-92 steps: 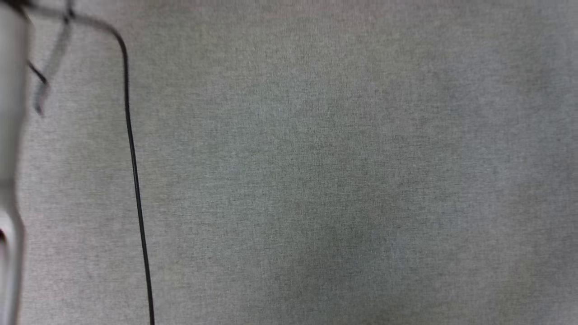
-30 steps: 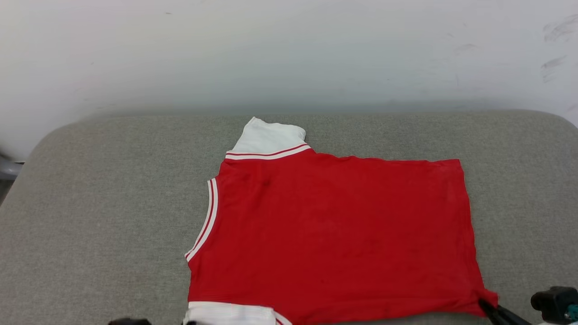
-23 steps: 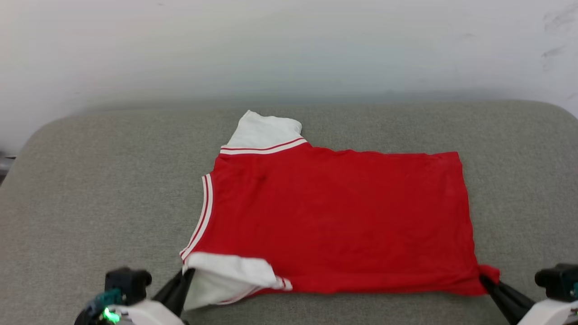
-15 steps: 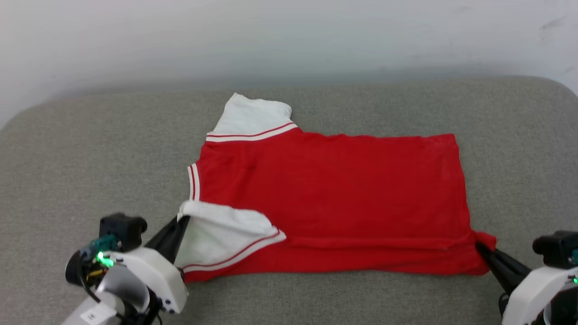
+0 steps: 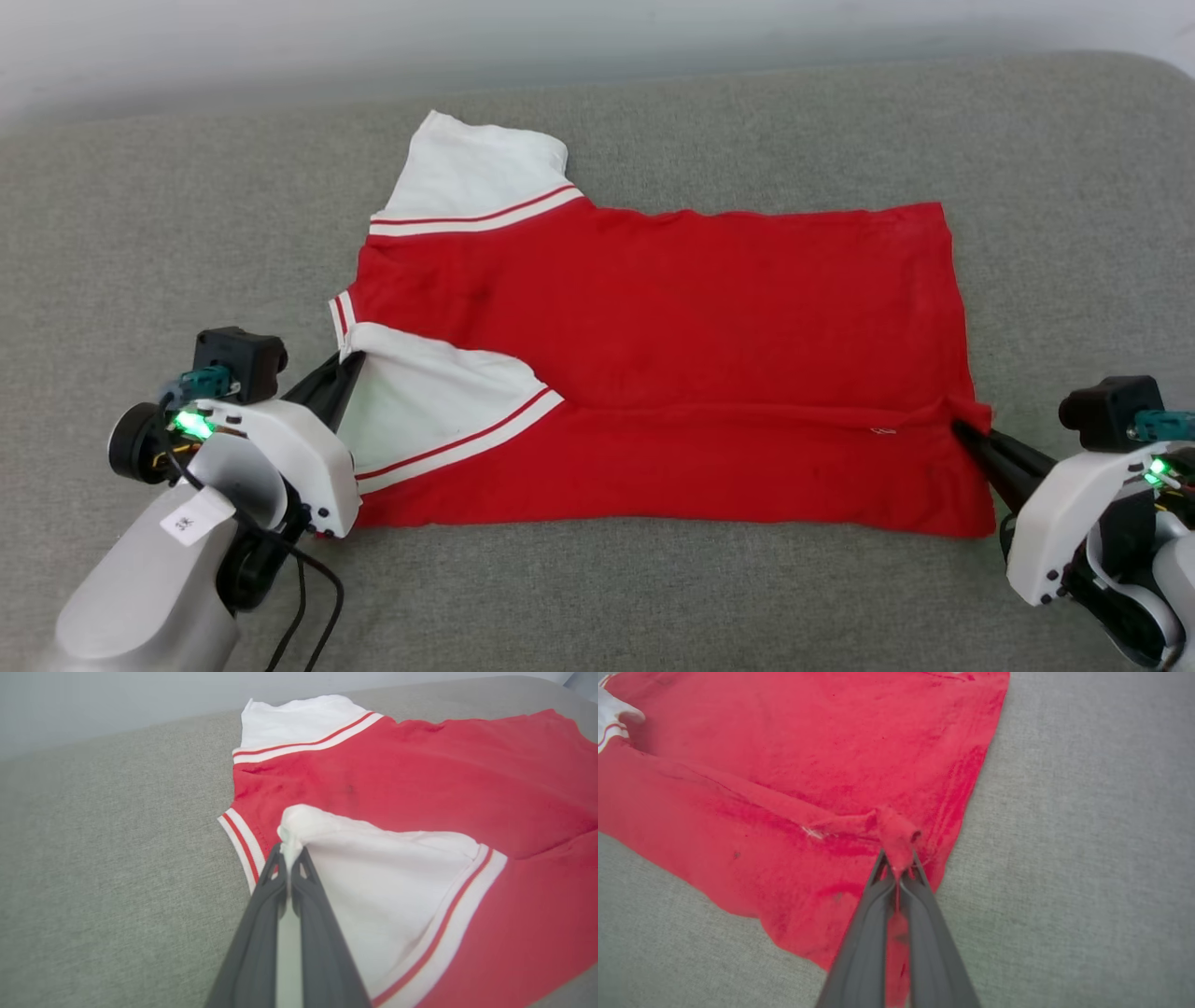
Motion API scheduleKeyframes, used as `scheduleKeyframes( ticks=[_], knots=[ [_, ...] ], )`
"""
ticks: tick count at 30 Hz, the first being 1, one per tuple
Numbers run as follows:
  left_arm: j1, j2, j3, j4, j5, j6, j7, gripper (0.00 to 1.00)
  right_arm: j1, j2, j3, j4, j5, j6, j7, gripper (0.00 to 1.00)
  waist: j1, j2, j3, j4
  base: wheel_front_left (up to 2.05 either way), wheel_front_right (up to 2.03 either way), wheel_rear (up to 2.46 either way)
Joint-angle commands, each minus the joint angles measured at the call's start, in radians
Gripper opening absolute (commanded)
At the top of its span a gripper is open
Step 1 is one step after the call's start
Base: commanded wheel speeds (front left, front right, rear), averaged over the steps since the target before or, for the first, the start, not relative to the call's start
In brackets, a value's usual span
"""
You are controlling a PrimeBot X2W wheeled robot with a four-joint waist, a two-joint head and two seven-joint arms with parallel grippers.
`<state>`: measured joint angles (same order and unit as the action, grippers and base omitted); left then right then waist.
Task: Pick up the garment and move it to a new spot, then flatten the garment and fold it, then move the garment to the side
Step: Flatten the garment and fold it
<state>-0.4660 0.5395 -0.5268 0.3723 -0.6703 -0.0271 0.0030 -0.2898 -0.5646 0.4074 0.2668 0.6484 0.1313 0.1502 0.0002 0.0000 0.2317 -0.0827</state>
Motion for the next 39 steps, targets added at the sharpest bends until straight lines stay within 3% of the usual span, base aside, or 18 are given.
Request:
scheduleKeyframes(
  ticks=[1, 14, 16, 17, 18, 19, 24, 28, 39],
  knots=[
    [-0.017, -0.006, -0.006, 0.026, 0.003, -0.009, 0.001, 0.0, -0.028, 0.007, 0.012, 0.016, 0.008, -0.001, -0.004, 0.0, -0.0002, 0.0, 0.02, -0.004, 0.0, 0.0, 0.0],
    [-0.114, -0.072, -0.071, 0.305, -0.001, -0.082, -0.03, 0.0, -0.111, 0.021, 0.126, 0.168, 0.038, -0.001, -0.031, 0.0, -0.0002, 0.0, 0.065, 0.001, 0.0, 0.0, 0.0],
    [-0.126, -0.077, -0.075, 0.334, -0.002, -0.086, -0.044, 0.48, -0.115, 0.02, 0.129, 0.176, 0.039, -0.001, -0.048, 0.03, -0.0002, 0.0, 0.057, 0.004, 0.0, 0.0, 0.0],
    [-0.133, -0.08, -0.077, 0.342, -0.001, -0.088, -0.056, 1.0, -0.114, 0.017, 0.126, 0.179, 0.043, -0.001, -0.058, 0.33, -0.0002, 0.0, 0.05, 0.008, 0.0, 0.0, 0.0],
    [-0.141, -0.081, -0.079, 0.35, -0.001, -0.091, -0.065, 1.0, -0.113, 0.013, 0.122, 0.177, 0.043, -0.001, -0.07, 0.9, -0.0002, 0.0, 0.044, 0.011, 0.0, 0.0, 0.0],
    [-0.149, -0.082, -0.083, 0.355, 0.001, -0.093, -0.071, 1.0, -0.11, 0.009, 0.115, 0.173, 0.04, -0.001, -0.085, 1.0, -0.0002, 0.0, 0.037, 0.015, 0.0, 0.0, 0.0],
    [-0.189, -0.059, -0.092, 0.318, -0.004, -0.096, -0.065, 1.0, -0.044, -0.01, 0.062, 0.116, 0.031, -0.001, -0.142, 1.0, -0.0002, 0.0, -0.03, 0.043, 0.0, 0.0, 0.0],
    [-0.203, -0.031, -0.093, 0.26, -0.027, -0.098, 0.012, 1.0, 0.0, -0.013, 0.024, 0.072, 0.009, -0.001, -0.143, 1.0, -0.0002, 0.0, -0.06, 0.054, 0.0, 0.0, 0.0],
    [-0.268, 0.041, -0.186, 0.09, -0.157, -0.102, 0.516, 1.0, 0.092, 0.024, -0.076, -0.035, -0.053, -0.001, -0.066, 1.0, -0.0002, 0.0, -0.09, 0.078, 0.0, 0.0, 0.0]
  ],
)
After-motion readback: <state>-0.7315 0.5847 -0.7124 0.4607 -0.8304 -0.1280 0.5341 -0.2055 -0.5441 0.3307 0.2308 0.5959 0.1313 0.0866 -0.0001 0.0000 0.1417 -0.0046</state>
